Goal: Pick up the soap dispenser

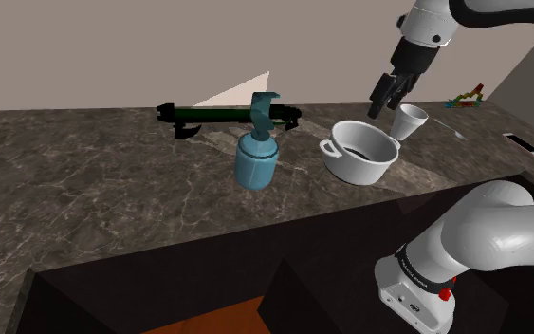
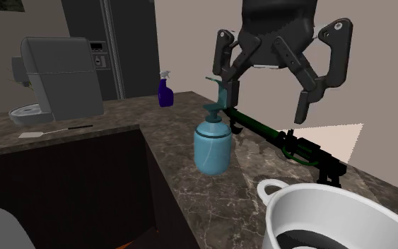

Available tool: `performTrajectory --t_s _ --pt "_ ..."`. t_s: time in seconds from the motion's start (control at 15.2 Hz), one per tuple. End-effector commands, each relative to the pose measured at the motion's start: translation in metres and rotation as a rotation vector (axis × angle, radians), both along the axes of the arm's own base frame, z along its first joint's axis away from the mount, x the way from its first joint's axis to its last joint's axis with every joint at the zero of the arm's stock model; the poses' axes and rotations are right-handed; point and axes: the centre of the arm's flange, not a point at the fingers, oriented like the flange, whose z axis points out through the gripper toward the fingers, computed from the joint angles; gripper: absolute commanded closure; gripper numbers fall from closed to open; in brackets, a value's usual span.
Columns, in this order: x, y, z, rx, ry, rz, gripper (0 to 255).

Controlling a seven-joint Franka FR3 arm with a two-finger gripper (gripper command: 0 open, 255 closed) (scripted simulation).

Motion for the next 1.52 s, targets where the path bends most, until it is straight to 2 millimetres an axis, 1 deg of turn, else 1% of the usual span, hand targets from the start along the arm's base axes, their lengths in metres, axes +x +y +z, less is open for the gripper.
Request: performTrajectory --t_s 0.0,0.33,0.66,0.99,1.39,1.45 --pt "0.0 0.0 0.0 0.0 0.0 0.0 0" --pt "0.016 0.06 -0.013 -0.01 -0.074 -0.077 0" --pt "0.038 0.119 -0.026 -0.019 -0.147 -0.154 0" --pt "0.065 0.176 -0.037 -0.029 -0.221 -0.231 0" --pt "0.104 0.241 -0.048 -0.041 -0.309 -0.323 0" --pt "0.107 0.245 -0.049 -0.041 -0.315 -0.329 0"
